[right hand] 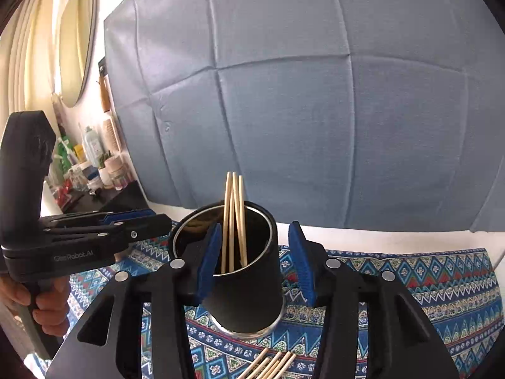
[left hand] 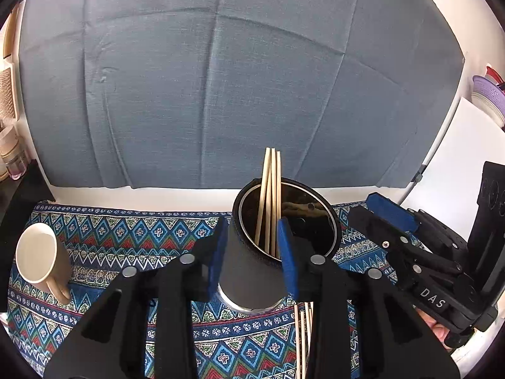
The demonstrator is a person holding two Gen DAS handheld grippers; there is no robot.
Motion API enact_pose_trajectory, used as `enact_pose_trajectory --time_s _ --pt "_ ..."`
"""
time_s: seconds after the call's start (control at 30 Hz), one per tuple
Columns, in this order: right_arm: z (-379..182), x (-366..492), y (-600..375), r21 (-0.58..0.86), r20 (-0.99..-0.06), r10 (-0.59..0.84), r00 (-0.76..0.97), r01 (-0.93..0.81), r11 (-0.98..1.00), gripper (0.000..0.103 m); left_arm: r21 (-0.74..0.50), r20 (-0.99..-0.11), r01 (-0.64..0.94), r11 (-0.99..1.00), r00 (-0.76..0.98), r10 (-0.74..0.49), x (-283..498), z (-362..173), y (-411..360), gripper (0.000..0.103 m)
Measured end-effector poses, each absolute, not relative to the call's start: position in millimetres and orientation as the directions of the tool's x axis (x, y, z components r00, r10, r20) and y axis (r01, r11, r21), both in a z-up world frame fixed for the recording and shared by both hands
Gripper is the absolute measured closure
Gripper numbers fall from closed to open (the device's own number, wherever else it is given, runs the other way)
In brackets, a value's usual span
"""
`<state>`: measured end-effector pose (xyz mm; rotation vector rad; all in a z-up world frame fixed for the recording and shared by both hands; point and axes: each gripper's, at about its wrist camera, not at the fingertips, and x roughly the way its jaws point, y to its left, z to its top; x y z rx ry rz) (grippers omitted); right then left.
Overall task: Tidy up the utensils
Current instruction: 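Lower the left tool's stick into the holder and open it while the right tool releases its stick, then move the left tool down to the sticks on the cloth while the right tool follows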
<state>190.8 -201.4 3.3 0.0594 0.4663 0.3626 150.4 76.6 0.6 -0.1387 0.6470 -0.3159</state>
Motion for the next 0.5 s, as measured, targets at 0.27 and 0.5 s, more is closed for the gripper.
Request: enact_pose_trajectory --time_s 0.27,0.5 --pt "2.8 182.4 -223.7 0.183 -0.487 0.300 0.820 -0.240 0.953 0.021 -0.248 -0.599 0.205 0.947 0.736 -0.316 135.8 -5.6 82.9 0.038" --pt "-9.0 177.8 -235.6 0.199 -0.584 0.260 0.769 -0.175 0.964 0.017 -0.278 -0.606 0.141 0.950 0.742 -0.287 124.2 -16.9 90.0 0.012"
